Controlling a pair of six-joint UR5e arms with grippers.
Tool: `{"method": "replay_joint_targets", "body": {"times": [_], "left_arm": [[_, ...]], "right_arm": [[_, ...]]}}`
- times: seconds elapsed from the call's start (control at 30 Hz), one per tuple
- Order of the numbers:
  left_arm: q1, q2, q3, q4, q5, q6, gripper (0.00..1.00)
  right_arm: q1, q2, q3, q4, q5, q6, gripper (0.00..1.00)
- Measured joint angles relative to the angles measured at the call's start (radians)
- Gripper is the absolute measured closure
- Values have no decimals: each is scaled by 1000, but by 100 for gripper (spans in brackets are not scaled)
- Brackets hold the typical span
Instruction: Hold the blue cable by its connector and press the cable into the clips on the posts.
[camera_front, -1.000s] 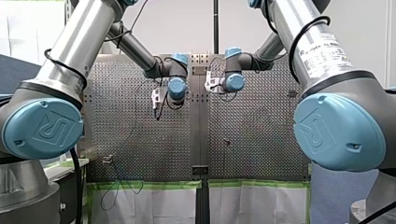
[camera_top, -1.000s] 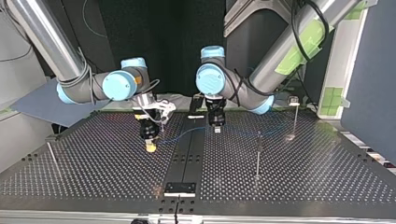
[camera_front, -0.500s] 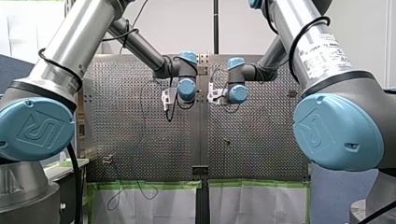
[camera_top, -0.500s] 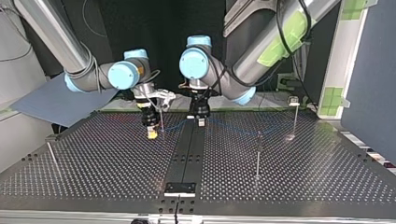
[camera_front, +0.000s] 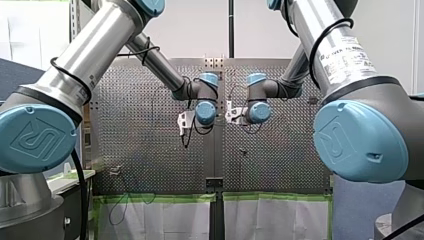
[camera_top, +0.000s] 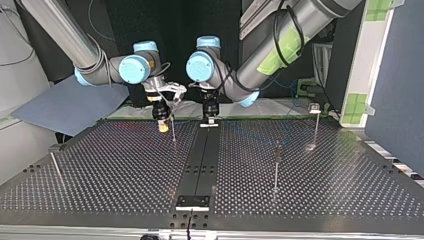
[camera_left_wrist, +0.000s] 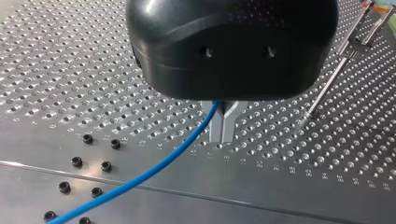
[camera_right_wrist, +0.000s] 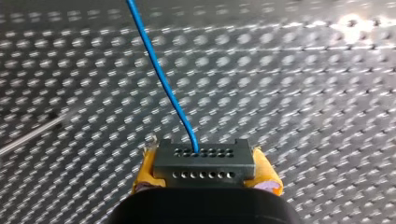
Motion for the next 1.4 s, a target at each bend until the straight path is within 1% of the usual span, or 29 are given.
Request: {"method": "replay_joint_targets", "body": {"times": [0.2,0.37,0.63,0.8,0.93,1.03,1.17,1.27,1.4], "left_arm": [[-15,-36,-5,40,-7,0,100],[-37,-79,-5,81,-6,1,100],[-90,-94,-5,129,-12,-5,100],[-107,-96,-5,146,-17,-9,100],[-122,-117,-5,178,-13,-10,100],[-125,-146,-5,203,-4,-11,100],[-124,-183,-5,230,7,-12,100],[-121,-207,-5,238,16,-13,100],[-116,-221,-5,246,26,-14,100]], "right_arm": [[-14,0,60,-11,7,-3,100],[-29,0,107,-21,14,-7,100],[-62,0,187,-76,14,-6,100],[-87,1,237,-124,10,-5,100],[-108,2,276,-152,6,-2,100],[-121,4,300,-170,-1,0,100],[-136,21,311,-187,-16,1,100],[-146,45,313,-209,-34,2,100],[-160,74,313,-249,-67,9,100]]}}
